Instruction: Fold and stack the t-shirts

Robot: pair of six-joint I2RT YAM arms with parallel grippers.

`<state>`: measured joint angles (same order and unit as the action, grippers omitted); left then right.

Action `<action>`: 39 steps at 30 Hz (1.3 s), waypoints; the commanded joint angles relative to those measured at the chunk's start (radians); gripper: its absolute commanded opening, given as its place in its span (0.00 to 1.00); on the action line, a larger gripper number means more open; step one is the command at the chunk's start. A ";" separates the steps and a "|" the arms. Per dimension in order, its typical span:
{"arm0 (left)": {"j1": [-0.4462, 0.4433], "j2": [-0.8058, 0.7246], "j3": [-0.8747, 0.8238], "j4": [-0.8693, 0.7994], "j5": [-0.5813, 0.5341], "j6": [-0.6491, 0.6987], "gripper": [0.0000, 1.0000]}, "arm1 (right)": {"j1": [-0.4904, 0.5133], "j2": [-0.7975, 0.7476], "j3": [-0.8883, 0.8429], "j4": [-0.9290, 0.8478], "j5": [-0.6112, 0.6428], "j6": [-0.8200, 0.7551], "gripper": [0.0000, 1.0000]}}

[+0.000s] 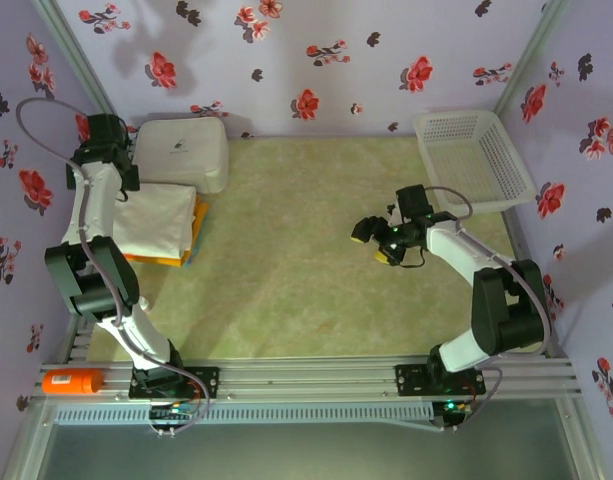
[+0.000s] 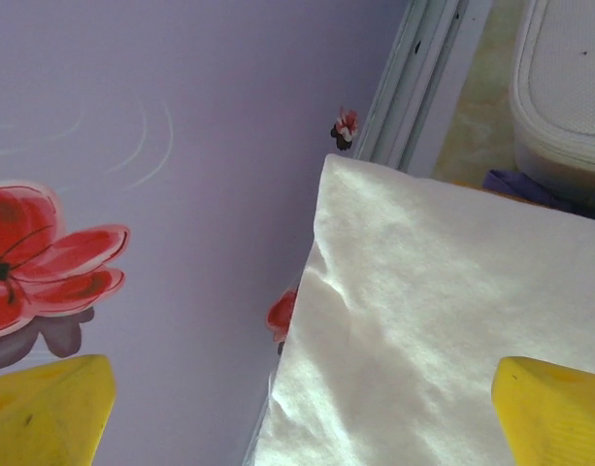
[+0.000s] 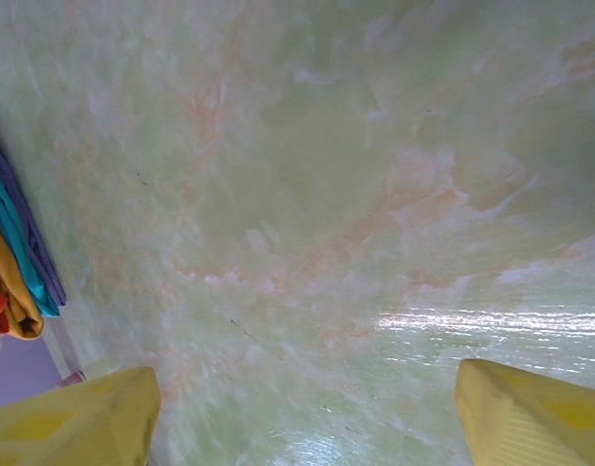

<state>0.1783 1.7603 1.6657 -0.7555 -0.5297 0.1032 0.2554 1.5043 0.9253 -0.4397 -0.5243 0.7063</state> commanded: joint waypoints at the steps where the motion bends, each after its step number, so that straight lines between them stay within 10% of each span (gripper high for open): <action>1: -0.024 -0.042 0.016 -0.013 -0.025 -0.029 1.00 | 0.006 -0.022 -0.001 -0.019 0.026 -0.022 0.80; 7: -0.052 -0.149 -0.076 0.019 0.140 -0.088 1.00 | 0.006 -0.033 0.056 -0.086 0.094 -0.080 0.83; 17: -0.059 -0.379 -0.477 0.379 0.397 -0.183 1.00 | -0.001 -0.160 0.174 -0.219 0.608 -0.246 0.99; 27: -0.083 -0.466 -0.876 0.849 0.423 -0.217 1.00 | -0.040 -0.324 -0.005 0.131 0.978 -0.414 0.99; 39: -0.146 -0.368 -1.117 1.192 0.317 -0.145 1.00 | -0.105 -0.368 -0.377 0.683 1.067 -0.614 0.99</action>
<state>0.0498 1.3739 0.6094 0.2722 -0.1688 -0.0761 0.1627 1.1473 0.6159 0.0055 0.4774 0.1875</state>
